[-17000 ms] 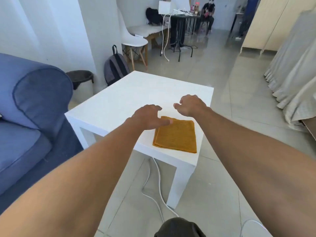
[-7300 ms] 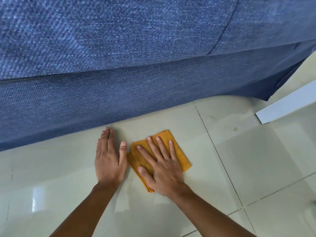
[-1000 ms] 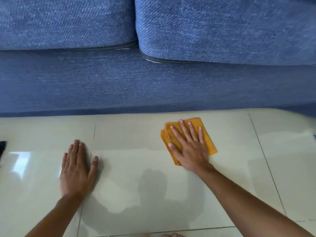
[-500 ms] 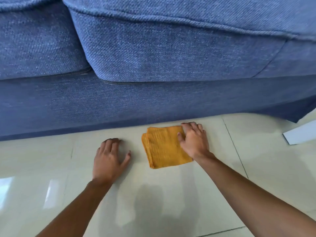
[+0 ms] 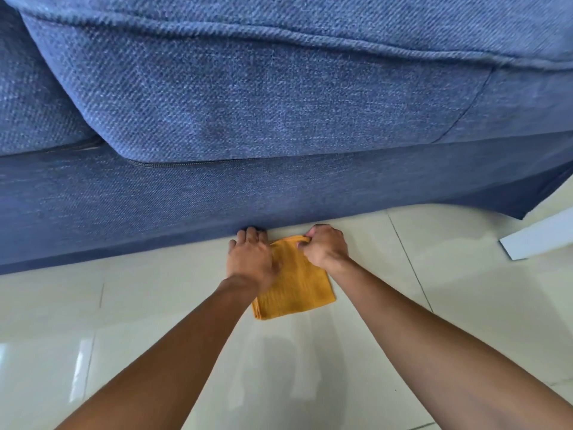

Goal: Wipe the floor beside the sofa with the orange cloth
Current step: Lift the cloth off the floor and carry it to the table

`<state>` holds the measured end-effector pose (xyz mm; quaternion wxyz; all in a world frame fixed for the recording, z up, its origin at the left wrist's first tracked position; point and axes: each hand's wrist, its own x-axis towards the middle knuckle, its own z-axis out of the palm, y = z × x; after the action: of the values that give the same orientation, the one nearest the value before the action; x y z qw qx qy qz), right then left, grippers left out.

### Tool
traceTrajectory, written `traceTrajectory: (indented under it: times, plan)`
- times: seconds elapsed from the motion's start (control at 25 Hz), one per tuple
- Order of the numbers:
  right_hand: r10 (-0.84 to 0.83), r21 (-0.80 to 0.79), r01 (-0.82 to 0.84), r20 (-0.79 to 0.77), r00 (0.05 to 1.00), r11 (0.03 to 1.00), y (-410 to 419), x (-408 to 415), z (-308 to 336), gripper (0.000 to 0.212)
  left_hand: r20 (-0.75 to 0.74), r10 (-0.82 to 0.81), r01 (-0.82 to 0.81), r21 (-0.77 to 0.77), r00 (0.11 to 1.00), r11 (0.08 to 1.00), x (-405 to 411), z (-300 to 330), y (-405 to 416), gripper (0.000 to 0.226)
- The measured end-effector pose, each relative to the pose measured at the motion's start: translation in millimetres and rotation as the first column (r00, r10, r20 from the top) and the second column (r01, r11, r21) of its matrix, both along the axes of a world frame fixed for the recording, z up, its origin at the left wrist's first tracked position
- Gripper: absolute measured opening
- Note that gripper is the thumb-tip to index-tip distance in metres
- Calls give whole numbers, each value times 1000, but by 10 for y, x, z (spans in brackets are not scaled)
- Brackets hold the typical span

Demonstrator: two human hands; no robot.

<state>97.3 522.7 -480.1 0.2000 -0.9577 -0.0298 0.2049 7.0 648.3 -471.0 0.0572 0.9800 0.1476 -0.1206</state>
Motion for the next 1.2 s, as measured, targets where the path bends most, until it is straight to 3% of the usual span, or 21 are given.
traceTrajectory:
  times: [0.2, 0.36, 0.52, 0.84, 1.04, 1.2]
  plan:
    - [121, 151, -117, -18, 992, 982, -135, -30, 193, 21, -16, 8, -10, -151, 1000, 988, 58, 18, 200, 56]
    - [285, 222, -278, 1, 958, 934, -310, -158, 534, 17, 94, 51, -19, -311, 994, 950, -20, 65, 209, 38]
    - [340, 227, -345, 62, 938, 911, -432, -280, 753, 13, 88, 100, -43, -497, 991, 867, -91, 227, 245, 40]
    - [363, 188, -380, 120, 924, 906, -548, -400, 1411, 13, 56, -53, 70, -382, 997, 921, -234, 1157, 385, 25]
    - [286, 216, -346, 265, 921, 913, -652, -405, 2288, 23, 121, -53, 94, -362, 991, 927, -253, 2094, 379, 28]
    - [340, 208, -417, 324, 883, 885, -880, -621, 3138, 20, 138, -115, 162, -405, 984, 900, -522, 2636, 239, 25]
